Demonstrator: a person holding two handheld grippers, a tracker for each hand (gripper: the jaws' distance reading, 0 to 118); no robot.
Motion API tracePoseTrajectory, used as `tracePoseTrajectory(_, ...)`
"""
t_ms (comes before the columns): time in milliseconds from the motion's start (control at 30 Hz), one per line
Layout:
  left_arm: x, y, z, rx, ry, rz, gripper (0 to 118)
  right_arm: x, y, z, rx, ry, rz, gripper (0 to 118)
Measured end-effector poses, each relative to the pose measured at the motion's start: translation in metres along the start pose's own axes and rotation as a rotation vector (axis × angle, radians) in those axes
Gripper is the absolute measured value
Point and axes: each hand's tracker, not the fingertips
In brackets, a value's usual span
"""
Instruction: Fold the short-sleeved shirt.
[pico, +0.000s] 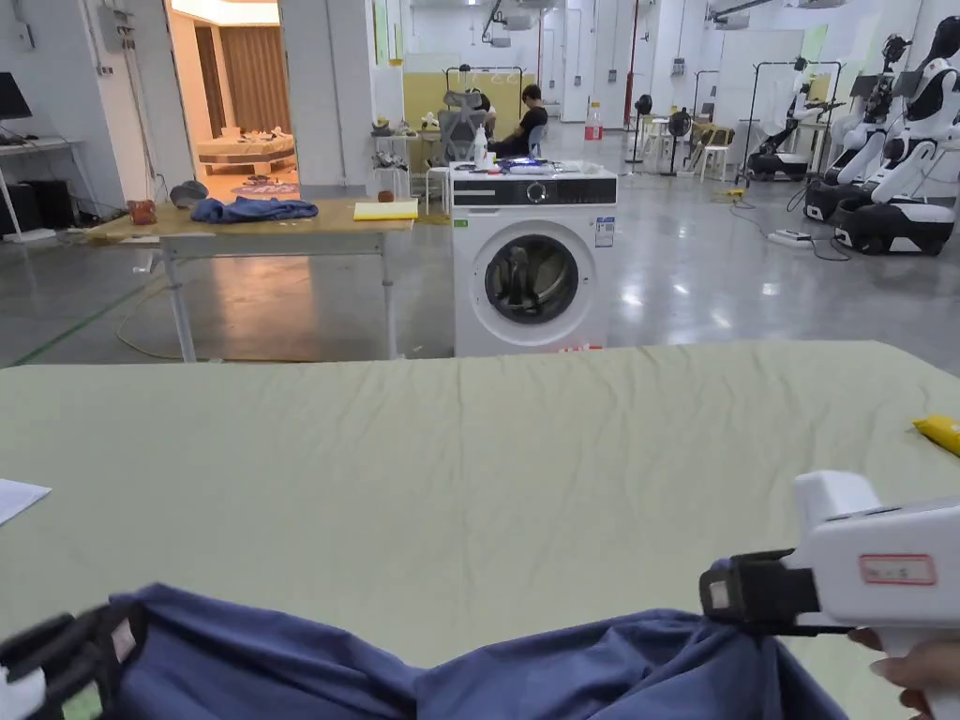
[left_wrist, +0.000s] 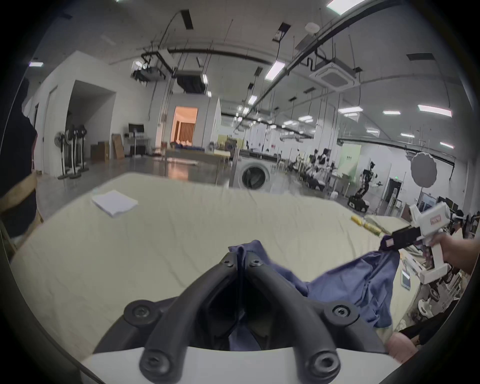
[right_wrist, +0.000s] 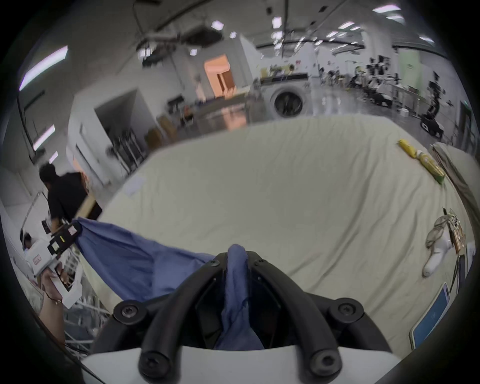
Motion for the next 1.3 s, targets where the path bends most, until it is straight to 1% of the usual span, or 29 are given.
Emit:
tracePoseTrajectory(33, 0.000, 0.016, 0.005, 0.012, -0.009, -0.003, 0, 0.000, 0.008, 0.014, 0.020, 0.014, 0.013, 10)
tracePoseTrajectory(100, 0.006, 0.047, 0.015, 0.058, -0.025, -0.016, 0, -0.004, 0.020, 0.040, 0.083, 0.010, 0.042, 10)
tracePoseTrajectory(167, 0.012, 0.073, 0.023, 0.090, -0.028, -0.037, 0, -0.016, 0.034, 0.064, 0.147, -0.033, 0.067, 10)
tracePoseTrajectory(200, 0.015, 0.085, 0.026, 0.113, -0.032, -0.051, 0, -0.019, 0.042, 0.074, 0.168, -0.053, 0.066, 10)
tracePoseTrajectory(233, 0.016, 0.098, 0.029, 0.129, -0.030, -0.054, 0, -0.020, 0.051, 0.083, 0.192, -0.073, 0.052, 10)
tracePoseTrajectory(333, 0.018, 0.131, 0.029, 0.162, 0.004, -0.059, 0, -0.012, 0.081, 0.102, 0.238, -0.079, 0.004, 10)
tracePoseTrajectory(400, 0.016, 0.152, 0.019, 0.171, 0.020, -0.066, 0, -0.010, 0.101, 0.110, 0.279, -0.107, -0.018, 10)
tracePoseTrajectory(433, 0.017, 0.161, 0.015, 0.181, 0.027, -0.069, 0, -0.003, 0.113, 0.111, 0.285, -0.104, -0.024, 10)
tracePoseTrajectory(533, 0.019, 0.186, -0.006, 0.195, 0.044, -0.084, 0, -0.002, 0.144, 0.107, 0.311, -0.125, -0.055, 10)
tracePoseTrajectory(567, 0.019, 0.192, -0.013, 0.197, 0.046, -0.081, 0, 0.004, 0.154, 0.102, 0.314, -0.126, -0.061, 10)
tracePoseTrajectory(667, 0.018, 0.207, -0.045, 0.204, 0.084, -0.067, 0, 0.003, 0.184, 0.081, 0.330, -0.155, -0.063, 10)
tracePoseTrajectory(733, 0.015, 0.216, -0.063, 0.223, 0.105, -0.041, 0, 0.007, 0.197, 0.064, 0.363, -0.167, -0.066, 10)
tracePoseTrajectory(833, 0.008, 0.222, -0.086, 0.266, 0.125, 0.015, 0, 0.011, 0.211, 0.035, 0.388, -0.158, -0.081, 10)
tracePoseTrajectory(1000, -0.008, 0.210, -0.104, 0.305, 0.158, 0.022, 0, 0.010, 0.210, -0.014, 0.402, -0.151, -0.070, 10)
tracePoseTrajectory(1100, -0.021, 0.176, -0.095, 0.289, 0.144, 0.036, 0, 0.016, 0.187, -0.043, 0.352, -0.136, -0.072, 10)
tracePoseTrajectory(1167, -0.034, 0.133, -0.089, 0.211, 0.129, 0.019, 0, 0.026, 0.155, -0.066, 0.286, -0.117, -0.065, 10)
tracePoseTrajectory(1200, -0.042, 0.108, -0.087, 0.150, 0.138, 0.020, 0, 0.031, 0.135, -0.078, 0.254, -0.126, -0.060, 10)
tracePoseTrajectory(1300, -0.064, 0.022, -0.074, -0.039, 0.134, 0.043, 0, 0.052, 0.065, -0.114, 0.109, -0.143, -0.091, 10)
